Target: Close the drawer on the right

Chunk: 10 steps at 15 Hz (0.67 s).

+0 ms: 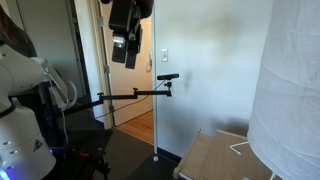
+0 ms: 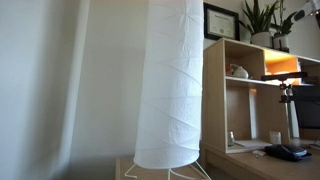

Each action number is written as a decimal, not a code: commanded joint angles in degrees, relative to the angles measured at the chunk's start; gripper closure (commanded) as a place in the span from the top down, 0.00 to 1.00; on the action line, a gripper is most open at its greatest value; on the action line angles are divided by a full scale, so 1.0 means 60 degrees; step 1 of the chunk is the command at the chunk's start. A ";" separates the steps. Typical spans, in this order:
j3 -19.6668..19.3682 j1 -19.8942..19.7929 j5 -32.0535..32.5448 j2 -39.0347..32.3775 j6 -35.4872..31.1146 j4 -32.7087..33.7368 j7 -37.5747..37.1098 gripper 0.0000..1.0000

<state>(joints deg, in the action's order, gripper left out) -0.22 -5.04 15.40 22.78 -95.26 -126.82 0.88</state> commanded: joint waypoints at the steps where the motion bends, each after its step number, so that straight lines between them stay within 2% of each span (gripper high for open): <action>1: -0.0115 0.0141 0.0037 -0.0007 0.0036 0.0024 -0.0038 1.00; 6: 0.0040 0.0242 0.0082 -0.0223 0.0116 0.0181 -0.0173 1.00; 10: 0.0434 0.0593 0.0225 -0.0714 0.0241 0.0378 -0.0329 1.00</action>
<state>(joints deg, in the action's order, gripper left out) 0.62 -3.08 15.41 21.46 -95.26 -126.67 0.77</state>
